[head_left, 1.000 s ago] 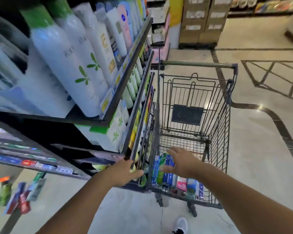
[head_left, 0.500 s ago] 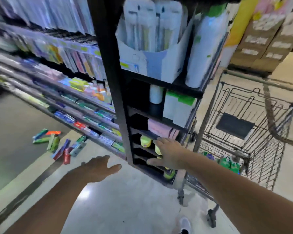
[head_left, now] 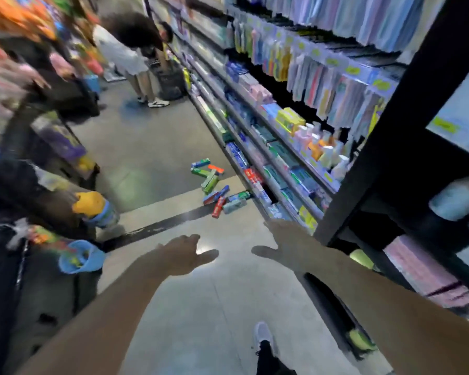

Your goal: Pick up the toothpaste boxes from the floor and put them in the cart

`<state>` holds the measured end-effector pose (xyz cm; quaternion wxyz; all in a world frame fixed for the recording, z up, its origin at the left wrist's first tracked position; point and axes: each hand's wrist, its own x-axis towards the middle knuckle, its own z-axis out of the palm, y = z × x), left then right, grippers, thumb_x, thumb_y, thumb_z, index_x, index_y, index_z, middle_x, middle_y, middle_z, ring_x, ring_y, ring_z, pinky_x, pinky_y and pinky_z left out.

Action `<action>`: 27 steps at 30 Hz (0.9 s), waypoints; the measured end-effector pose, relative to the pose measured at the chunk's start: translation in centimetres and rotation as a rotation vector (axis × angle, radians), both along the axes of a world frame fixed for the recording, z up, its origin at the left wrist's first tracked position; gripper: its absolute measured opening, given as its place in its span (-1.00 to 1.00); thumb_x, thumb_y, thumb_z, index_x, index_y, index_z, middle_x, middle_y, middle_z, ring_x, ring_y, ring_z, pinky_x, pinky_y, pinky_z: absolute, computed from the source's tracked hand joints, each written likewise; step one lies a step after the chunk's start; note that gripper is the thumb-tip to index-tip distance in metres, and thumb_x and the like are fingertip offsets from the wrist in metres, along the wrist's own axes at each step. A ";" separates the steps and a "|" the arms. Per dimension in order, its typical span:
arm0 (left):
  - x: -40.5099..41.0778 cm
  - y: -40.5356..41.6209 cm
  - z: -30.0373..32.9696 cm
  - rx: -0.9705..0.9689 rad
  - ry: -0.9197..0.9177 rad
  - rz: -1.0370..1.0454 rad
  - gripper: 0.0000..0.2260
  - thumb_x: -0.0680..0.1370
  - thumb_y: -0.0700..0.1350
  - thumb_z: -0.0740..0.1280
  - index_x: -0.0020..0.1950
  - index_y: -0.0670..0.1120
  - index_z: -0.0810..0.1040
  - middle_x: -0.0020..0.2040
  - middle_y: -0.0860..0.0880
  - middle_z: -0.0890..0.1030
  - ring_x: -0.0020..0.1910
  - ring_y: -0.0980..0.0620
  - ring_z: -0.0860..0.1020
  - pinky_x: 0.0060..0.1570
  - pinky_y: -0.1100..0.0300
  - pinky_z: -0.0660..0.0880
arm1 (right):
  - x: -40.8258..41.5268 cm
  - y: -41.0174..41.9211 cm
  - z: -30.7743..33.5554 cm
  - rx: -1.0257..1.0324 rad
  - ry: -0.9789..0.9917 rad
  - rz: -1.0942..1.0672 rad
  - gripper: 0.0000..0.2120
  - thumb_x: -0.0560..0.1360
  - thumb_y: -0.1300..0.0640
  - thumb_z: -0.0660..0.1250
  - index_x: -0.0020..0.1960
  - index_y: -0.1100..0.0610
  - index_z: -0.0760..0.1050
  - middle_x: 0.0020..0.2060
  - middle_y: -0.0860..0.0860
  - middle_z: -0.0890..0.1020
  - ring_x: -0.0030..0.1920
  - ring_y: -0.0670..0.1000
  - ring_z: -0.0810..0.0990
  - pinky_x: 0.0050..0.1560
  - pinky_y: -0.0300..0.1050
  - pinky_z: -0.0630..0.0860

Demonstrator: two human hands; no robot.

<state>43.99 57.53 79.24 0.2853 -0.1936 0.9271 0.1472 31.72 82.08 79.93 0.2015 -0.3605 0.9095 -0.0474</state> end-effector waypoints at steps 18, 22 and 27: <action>-8.4 -17.7 1.3 0.086 0.101 0.441 -0.26 0.49 0.42 0.15 0.55 0.02 0.26 0.49 -0.06 0.37 0.43 -0.07 0.38 0.38 0.00 0.35 | -18.1 -22.6 -1.1 0.011 -0.083 0.315 -0.24 0.45 -0.45 0.17 0.43 0.06 0.30 0.35 0.00 0.45 0.35 0.08 0.39 0.30 0.05 0.38; -9.8 -22.6 0.0 0.112 0.082 0.481 -0.26 0.46 0.47 0.16 0.50 0.06 0.32 0.44 -0.01 0.42 0.38 -0.05 0.42 0.34 0.08 0.36 | -20.1 -29.0 -3.2 0.030 -0.061 0.361 -0.22 0.41 -0.50 0.13 0.38 0.05 0.35 0.29 0.02 0.48 0.29 0.08 0.43 0.20 0.03 0.40; -12.6 -31.4 -1.8 0.171 0.082 0.511 -0.30 0.50 0.40 0.20 0.48 -0.02 0.33 0.37 -0.03 0.48 0.28 -0.07 0.49 0.25 0.02 0.46 | -22.5 -38.2 -4.8 0.043 -0.028 0.341 -0.17 0.42 -0.49 0.15 0.49 0.04 0.27 0.41 -0.01 0.40 0.39 0.10 0.36 0.31 0.05 0.34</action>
